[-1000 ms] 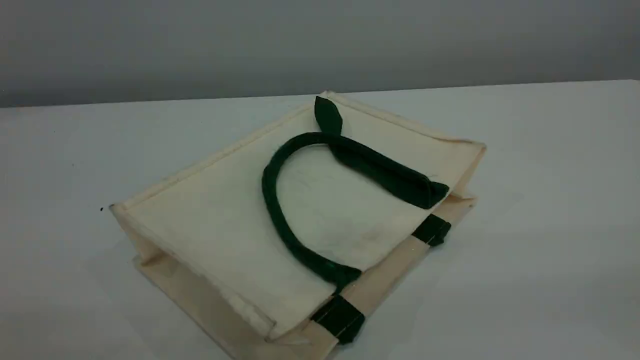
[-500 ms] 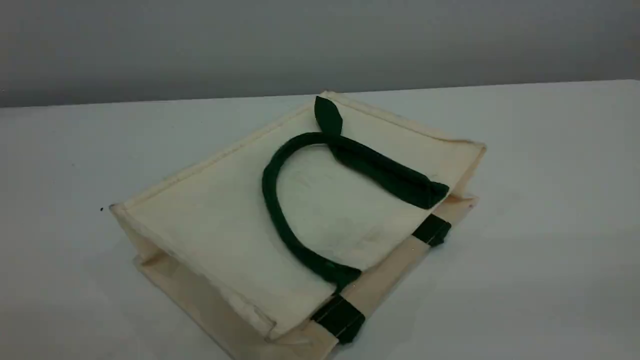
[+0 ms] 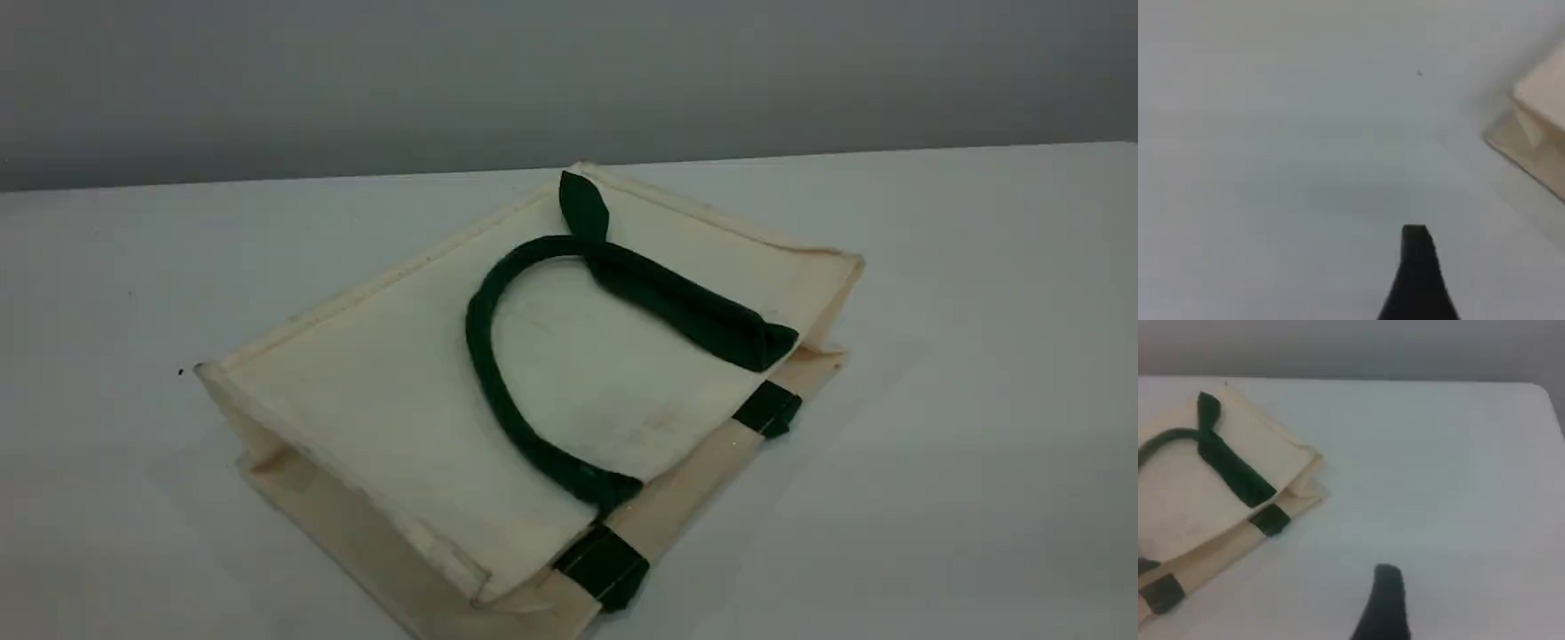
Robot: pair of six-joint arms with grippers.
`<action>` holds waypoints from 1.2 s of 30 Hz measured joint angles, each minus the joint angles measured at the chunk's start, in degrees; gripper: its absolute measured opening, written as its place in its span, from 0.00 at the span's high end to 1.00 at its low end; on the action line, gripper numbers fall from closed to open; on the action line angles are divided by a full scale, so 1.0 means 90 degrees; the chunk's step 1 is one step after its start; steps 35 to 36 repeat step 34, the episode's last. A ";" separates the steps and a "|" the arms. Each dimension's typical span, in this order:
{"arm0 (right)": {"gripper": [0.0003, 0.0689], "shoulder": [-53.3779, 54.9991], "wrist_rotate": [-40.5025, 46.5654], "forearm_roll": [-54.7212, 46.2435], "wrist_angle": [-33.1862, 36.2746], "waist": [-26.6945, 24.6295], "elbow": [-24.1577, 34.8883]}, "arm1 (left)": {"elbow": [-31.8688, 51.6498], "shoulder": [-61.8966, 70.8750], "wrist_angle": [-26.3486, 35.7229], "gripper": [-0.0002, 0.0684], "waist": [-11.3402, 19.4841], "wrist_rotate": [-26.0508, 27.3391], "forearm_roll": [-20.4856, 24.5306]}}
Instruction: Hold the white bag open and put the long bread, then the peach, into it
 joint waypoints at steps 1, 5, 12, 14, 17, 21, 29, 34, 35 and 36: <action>0.16 0.0000 0.0000 0.0000 0.0000 0.0000 0.0000 | 0.0000 -0.0103 0.0000 0.31 0.0094 0.0000 -0.0006; 0.16 0.0006 0.0000 0.0000 0.0000 0.0000 0.0000 | 0.0000 -0.0433 0.0006 0.31 0.0130 0.0006 -0.0010; 0.16 0.0009 0.0000 0.0007 0.0000 -0.0107 0.0000 | 0.0000 -0.0754 0.0014 0.31 0.0121 0.0000 -0.0005; 0.16 0.0009 0.0000 0.0001 0.0000 -0.0113 0.0000 | 0.0000 -0.0748 0.0014 0.31 0.0121 0.0006 -0.0005; 0.16 0.0009 0.0000 0.0001 0.0000 -0.0113 0.0000 | 0.0000 -0.0748 0.0014 0.31 0.0121 0.0006 -0.0005; 0.16 0.0009 0.0000 0.0001 0.0000 -0.0113 0.0000 | 0.0000 -0.0748 0.0014 0.31 0.0121 0.0006 -0.0005; 0.16 0.0009 0.0000 0.0001 0.0000 -0.0113 0.0000 | 0.0000 -0.0741 0.0014 0.31 0.0121 0.0006 -0.0005; 0.16 0.0009 0.0000 0.0001 0.0000 -0.0113 0.0000 | 0.0000 -0.0741 0.0014 0.31 0.0121 0.0006 -0.0005; 0.16 0.0009 0.0000 0.0001 0.0000 -0.0113 0.0000 | 0.0000 -0.0741 0.0014 0.31 0.0121 0.0006 -0.0005; 0.16 0.0009 0.0000 0.0001 0.0000 -0.0113 0.0000 | 0.0000 -0.0741 0.0014 0.31 0.0121 0.0006 -0.0005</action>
